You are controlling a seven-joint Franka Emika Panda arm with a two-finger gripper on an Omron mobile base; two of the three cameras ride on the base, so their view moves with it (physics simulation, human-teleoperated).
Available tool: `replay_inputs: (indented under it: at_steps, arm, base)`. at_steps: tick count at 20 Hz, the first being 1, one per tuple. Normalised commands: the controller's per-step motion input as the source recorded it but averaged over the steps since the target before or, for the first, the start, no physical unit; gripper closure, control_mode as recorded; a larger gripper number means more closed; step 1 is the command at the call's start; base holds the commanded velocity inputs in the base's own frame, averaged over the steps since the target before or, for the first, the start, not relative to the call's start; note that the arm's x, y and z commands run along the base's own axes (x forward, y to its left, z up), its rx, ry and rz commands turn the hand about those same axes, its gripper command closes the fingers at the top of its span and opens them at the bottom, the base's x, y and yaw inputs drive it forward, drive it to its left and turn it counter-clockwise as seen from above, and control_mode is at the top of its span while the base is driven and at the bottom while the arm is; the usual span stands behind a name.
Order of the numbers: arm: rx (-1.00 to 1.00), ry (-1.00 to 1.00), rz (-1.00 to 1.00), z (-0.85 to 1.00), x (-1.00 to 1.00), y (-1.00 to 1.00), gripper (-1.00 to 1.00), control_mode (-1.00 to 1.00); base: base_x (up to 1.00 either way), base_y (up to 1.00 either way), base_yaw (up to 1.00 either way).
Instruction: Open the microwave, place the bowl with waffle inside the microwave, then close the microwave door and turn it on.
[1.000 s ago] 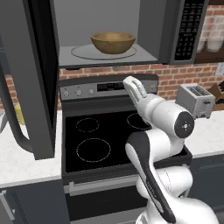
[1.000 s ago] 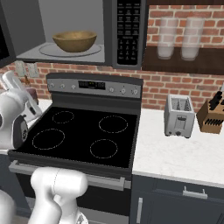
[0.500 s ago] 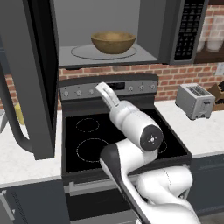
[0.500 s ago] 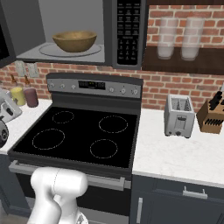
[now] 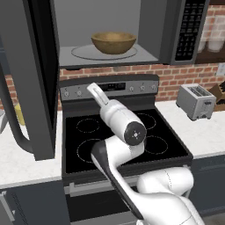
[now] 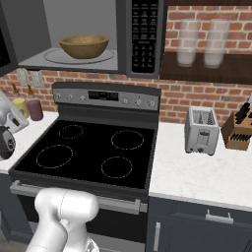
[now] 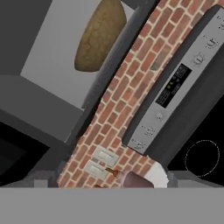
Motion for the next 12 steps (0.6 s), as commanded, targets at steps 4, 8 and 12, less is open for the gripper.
replay_inputs:
  at_steps: [4, 8, 12]
  arm:
    - [-0.03, -0.03, 0.00, -0.39, 0.48, 0.04, -1.00, -1.00]
    - [-0.08, -0.04, 0.00, -0.47, 0.54, 0.23, -1.00, -1.00]
    - [-0.07, -0.02, 0.00, -0.38, 0.36, 0.50, -1.00, -1.00]
  base:
    - [0.00, 0.00, 0.00]
    - [0.00, 0.00, 0.00]
    - [0.00, 0.00, 0.00]
